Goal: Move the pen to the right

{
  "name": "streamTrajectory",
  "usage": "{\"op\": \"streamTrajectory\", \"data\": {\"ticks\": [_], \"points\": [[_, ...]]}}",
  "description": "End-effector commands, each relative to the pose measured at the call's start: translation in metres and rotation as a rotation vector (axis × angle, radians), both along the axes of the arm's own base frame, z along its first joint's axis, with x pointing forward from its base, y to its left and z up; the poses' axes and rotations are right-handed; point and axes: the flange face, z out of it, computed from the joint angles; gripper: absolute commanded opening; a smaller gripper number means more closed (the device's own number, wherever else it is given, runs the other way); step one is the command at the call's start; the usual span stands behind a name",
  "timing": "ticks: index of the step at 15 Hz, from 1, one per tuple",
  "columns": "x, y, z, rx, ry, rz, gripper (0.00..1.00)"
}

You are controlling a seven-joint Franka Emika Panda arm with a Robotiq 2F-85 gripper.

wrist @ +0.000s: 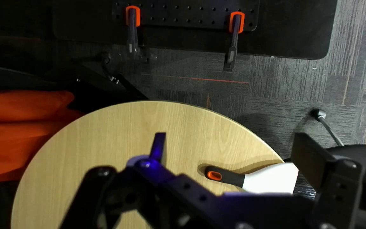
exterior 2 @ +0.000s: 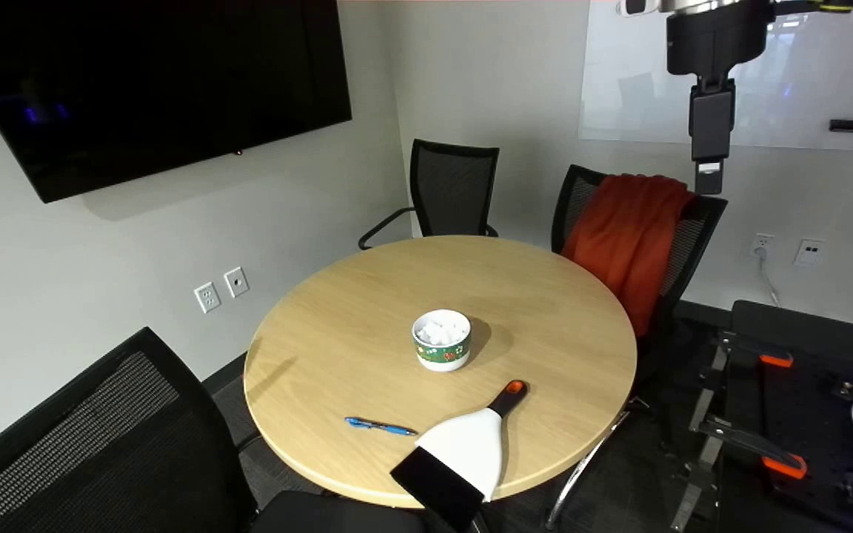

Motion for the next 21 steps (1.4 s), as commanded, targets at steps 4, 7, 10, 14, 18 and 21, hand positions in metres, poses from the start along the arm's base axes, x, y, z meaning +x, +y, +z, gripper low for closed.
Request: {"op": "streamTrajectory", "data": {"ticks": [4,7,10,14,18,21], "points": [[0.014,0.002,0.002,0.004,-0.046,0.041,1.0],[0.057,0.013,-0.007,0.026,-0.156,0.117,1.0],[0.105,0.026,-0.034,0.027,-0.229,0.173,1.0],[0.114,0.026,-0.053,0.039,-0.22,0.154,1.0],[0.134,0.032,-0.066,0.045,-0.191,0.159,1.0],[0.135,0.032,-0.063,0.046,-0.198,0.16,1.0]]}}
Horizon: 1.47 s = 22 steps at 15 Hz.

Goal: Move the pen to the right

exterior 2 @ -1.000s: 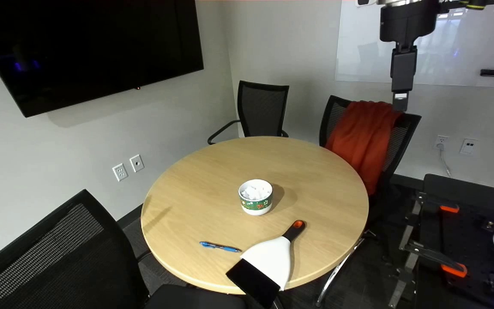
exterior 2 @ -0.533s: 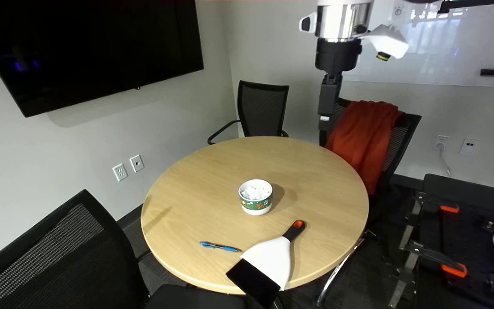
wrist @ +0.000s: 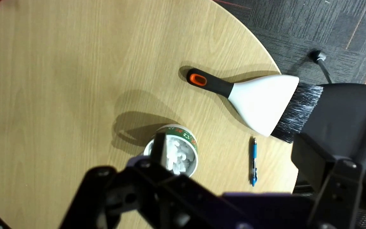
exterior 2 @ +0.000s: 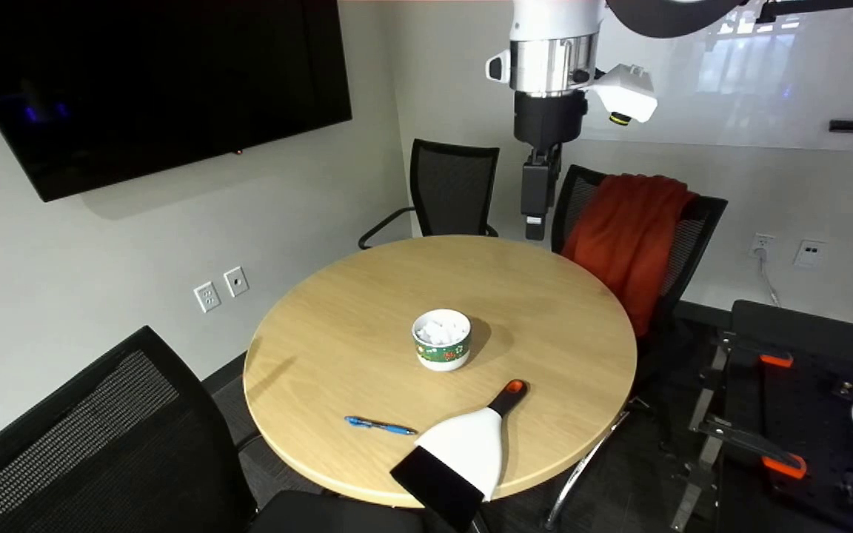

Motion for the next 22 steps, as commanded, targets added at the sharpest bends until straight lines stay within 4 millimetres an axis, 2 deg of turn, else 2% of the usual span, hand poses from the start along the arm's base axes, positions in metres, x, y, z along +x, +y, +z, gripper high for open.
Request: {"op": "streamTrajectory", "data": {"ticks": [1,3,5,11,14,15,16,18,22], "points": [[0.009,0.006,-0.004,-0.005,-0.012,0.027,1.0],[0.028,0.015,-0.017,-0.024,-0.014,0.061,1.0],[0.049,0.026,-0.039,-0.026,0.002,0.093,1.0],[0.113,0.066,-0.124,-0.042,0.034,0.133,1.0],[0.141,0.081,-0.169,-0.085,0.026,0.088,1.0],[0.145,0.084,-0.175,-0.072,0.046,0.055,1.0],[0.127,0.075,-0.165,-0.067,0.053,0.096,1.0],[0.13,0.078,-0.181,-0.069,0.07,0.094,1.0],[0.135,0.08,-0.174,-0.036,0.026,0.102,1.0]]}}
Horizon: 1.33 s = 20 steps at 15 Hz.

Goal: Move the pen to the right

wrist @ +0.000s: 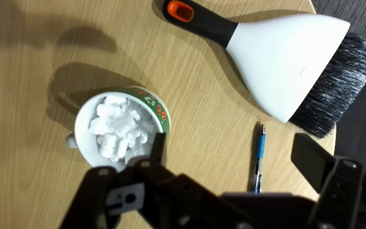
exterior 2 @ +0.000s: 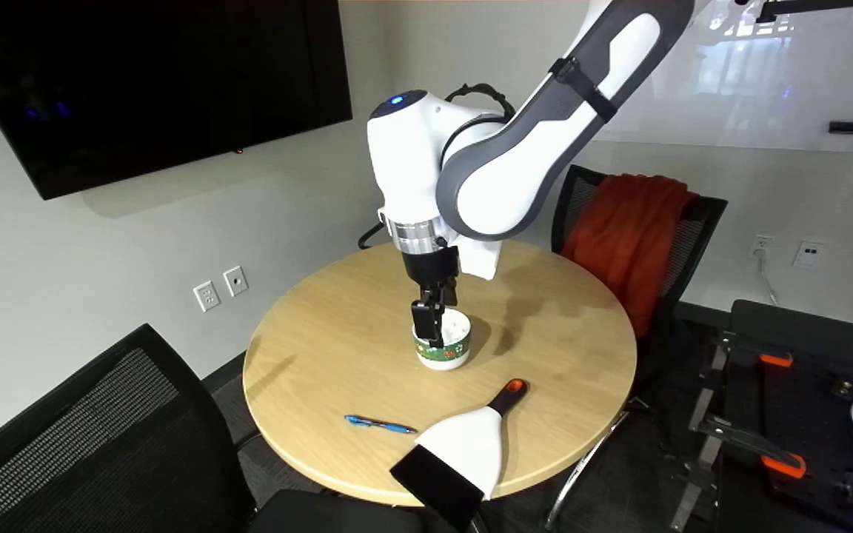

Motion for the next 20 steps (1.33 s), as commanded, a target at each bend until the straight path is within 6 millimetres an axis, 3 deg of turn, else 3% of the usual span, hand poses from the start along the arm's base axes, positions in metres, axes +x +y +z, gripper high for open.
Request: {"op": "streamTrajectory", "data": {"ticks": [1,5,13,20], "points": [[0.01,0.009,-0.004,0.063,-0.064,0.014,1.0],[0.028,0.03,-0.032,0.137,-0.2,0.056,1.0],[0.061,0.055,-0.11,0.218,-0.239,0.022,1.0],[0.089,0.068,-0.146,0.245,-0.194,-0.065,1.0]]}}
